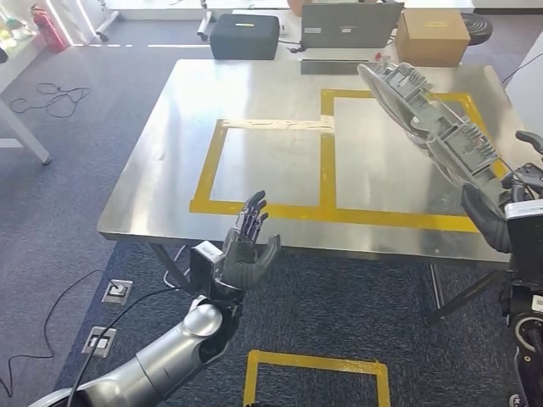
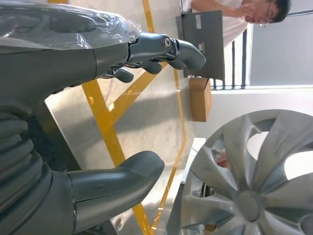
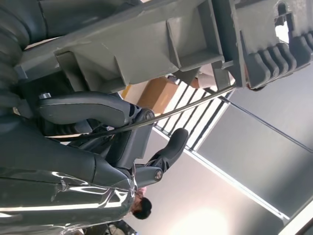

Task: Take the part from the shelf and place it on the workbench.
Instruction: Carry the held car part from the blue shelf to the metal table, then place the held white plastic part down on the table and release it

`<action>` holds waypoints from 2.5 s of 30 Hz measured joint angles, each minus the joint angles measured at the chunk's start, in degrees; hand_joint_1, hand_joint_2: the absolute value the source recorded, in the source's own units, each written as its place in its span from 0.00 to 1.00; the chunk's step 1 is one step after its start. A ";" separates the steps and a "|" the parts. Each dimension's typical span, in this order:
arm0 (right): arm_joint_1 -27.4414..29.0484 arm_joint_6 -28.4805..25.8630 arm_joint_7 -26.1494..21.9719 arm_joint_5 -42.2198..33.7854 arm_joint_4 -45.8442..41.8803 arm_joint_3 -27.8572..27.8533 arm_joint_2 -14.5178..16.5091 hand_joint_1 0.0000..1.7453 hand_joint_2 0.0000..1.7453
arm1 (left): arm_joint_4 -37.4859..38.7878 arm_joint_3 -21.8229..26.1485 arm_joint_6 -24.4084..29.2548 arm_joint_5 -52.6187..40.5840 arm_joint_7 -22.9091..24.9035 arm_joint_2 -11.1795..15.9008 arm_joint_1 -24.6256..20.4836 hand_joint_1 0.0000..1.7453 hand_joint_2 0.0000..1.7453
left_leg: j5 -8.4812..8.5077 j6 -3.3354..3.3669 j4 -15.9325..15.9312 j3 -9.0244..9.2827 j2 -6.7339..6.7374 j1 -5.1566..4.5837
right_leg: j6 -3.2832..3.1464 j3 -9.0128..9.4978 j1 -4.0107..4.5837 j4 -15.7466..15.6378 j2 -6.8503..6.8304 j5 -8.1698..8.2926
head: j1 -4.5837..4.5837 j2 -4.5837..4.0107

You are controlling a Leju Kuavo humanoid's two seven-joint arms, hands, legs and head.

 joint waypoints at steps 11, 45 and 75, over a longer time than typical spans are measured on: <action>-1.47 -0.11 0.27 0.08 1.94 -0.43 -0.28 1.00 1.00 | 0.42 0.00 -0.49 -0.01 -0.14 -0.51 -0.31 0.00 1.00 | -1.75 1.37 -2.31 4.04 -0.10 0.34 | 2.63 -10.23 -0.61 15.92 -0.38 -4.44 | 0.20 0.00; -20.01 1.75 -2.21 4.16 27.98 4.26 2.36 1.00 1.00 | 2.66 -0.01 -2.33 -0.88 -2.01 -1.62 -2.26 0.00 1.00 | -3.98 -0.79 -0.63 4.46 0.01 0.76 | 1.13 -4.50 0.01 0.83 -0.65 2.77 | -0.82 0.00; -29.25 2.33 -2.00 14.01 62.69 15.14 15.40 1.00 1.00 | 7.24 -0.76 -3.94 1.01 -5.29 -3.39 -4.46 0.00 1.00 | -3.94 -0.74 -0.59 4.62 0.04 0.77 | 1.13 -4.33 -0.09 0.73 -0.64 2.85 | -0.82 0.00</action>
